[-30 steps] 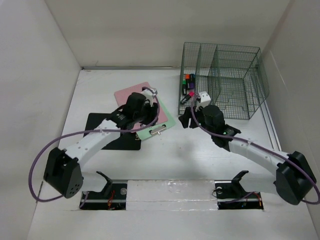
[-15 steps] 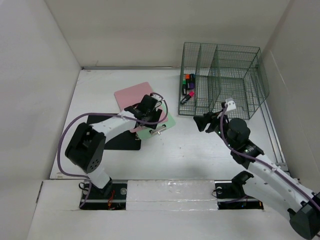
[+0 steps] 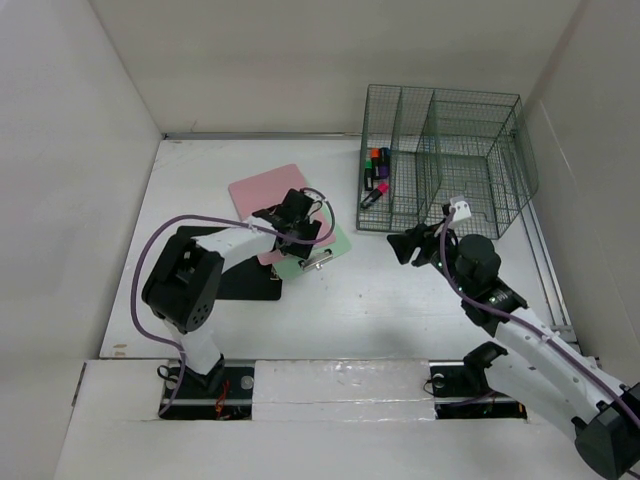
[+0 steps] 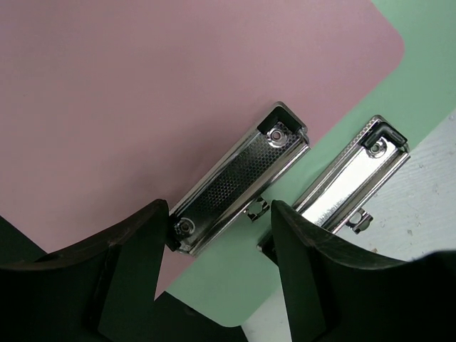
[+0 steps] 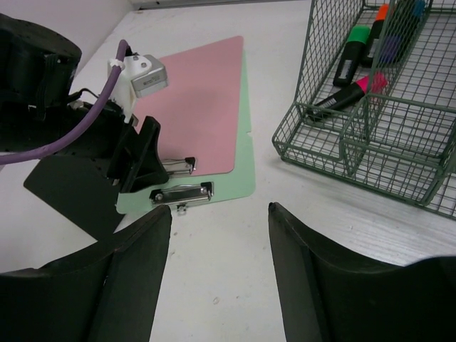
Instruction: Organize the desk
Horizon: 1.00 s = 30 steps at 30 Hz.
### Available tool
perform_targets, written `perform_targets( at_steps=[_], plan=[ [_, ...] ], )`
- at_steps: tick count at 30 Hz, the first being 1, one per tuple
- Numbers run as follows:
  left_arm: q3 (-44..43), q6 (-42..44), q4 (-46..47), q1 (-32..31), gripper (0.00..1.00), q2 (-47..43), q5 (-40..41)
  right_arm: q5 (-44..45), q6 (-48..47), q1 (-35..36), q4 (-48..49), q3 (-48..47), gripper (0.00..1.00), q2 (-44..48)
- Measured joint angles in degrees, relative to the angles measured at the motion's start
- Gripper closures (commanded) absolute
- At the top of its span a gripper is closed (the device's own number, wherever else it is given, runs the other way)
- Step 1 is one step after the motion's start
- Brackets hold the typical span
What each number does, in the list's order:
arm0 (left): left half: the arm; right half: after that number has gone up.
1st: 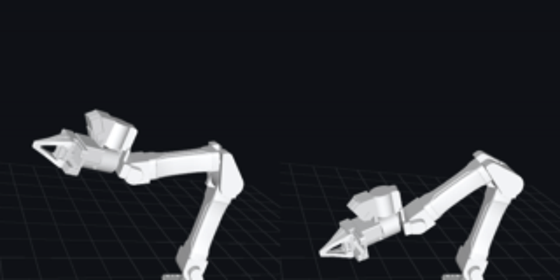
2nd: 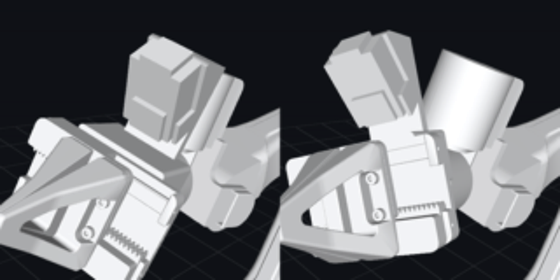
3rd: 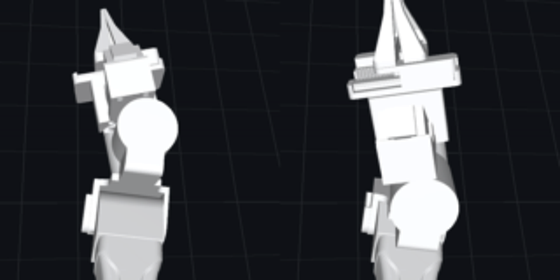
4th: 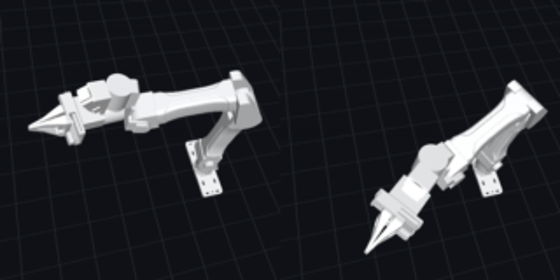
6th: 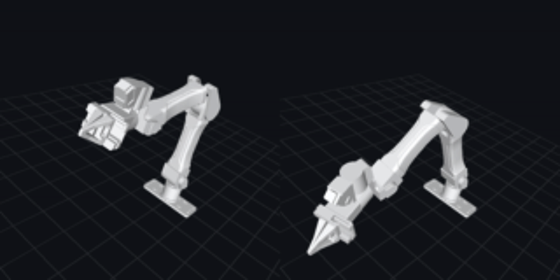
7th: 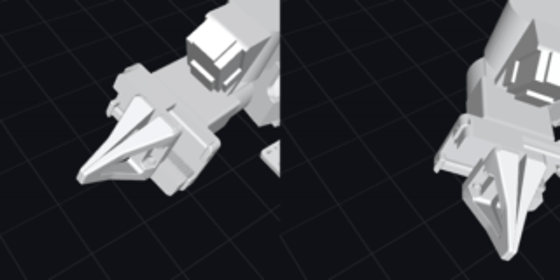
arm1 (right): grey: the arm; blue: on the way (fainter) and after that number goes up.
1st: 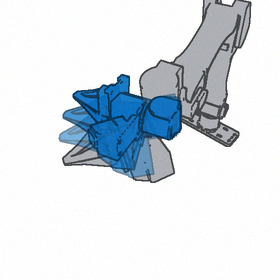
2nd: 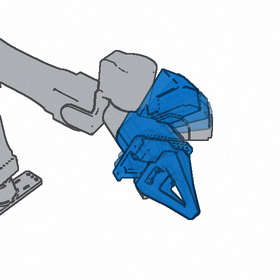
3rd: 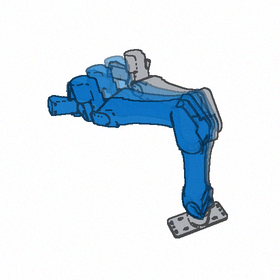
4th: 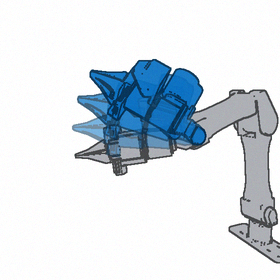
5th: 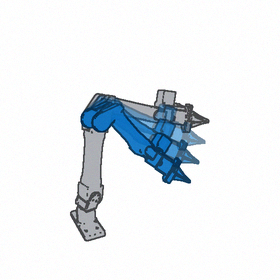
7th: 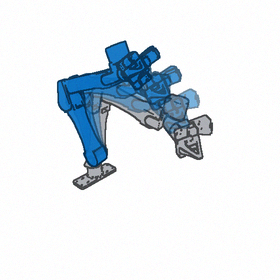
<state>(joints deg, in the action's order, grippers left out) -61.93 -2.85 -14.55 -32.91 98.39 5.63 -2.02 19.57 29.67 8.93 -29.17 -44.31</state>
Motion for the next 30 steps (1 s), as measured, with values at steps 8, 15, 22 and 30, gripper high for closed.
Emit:
perform_targets(
  at_steps=[8, 15, 22, 30],
  plan=[
    [-1.4, 0.8, 0.2, 0.0, 0.44, 2.6, -1.1, -0.6, 0.1, 0.0, 0.0, 0.0, 0.38, -0.4],
    [-2.1, 1.4, 0.4, 0.0, 0.68, 3.4, -2.4, -0.6, 0.1, -0.1, 0.0, 0.0, 0.38, -0.4],
    [-3.5, 1.4, 1.6, -0.5, 1.00, 5.1, -2.9, -0.6, 0.1, -0.1, 0.0, 0.0, 0.38, -0.4],
    [-3.7, 0.8, 1.0, -2.0, 1.00, 4.8, -2.1, -0.5, 0.2, -0.1, 0.0, 0.0, 0.38, -1.3]
  ],
)
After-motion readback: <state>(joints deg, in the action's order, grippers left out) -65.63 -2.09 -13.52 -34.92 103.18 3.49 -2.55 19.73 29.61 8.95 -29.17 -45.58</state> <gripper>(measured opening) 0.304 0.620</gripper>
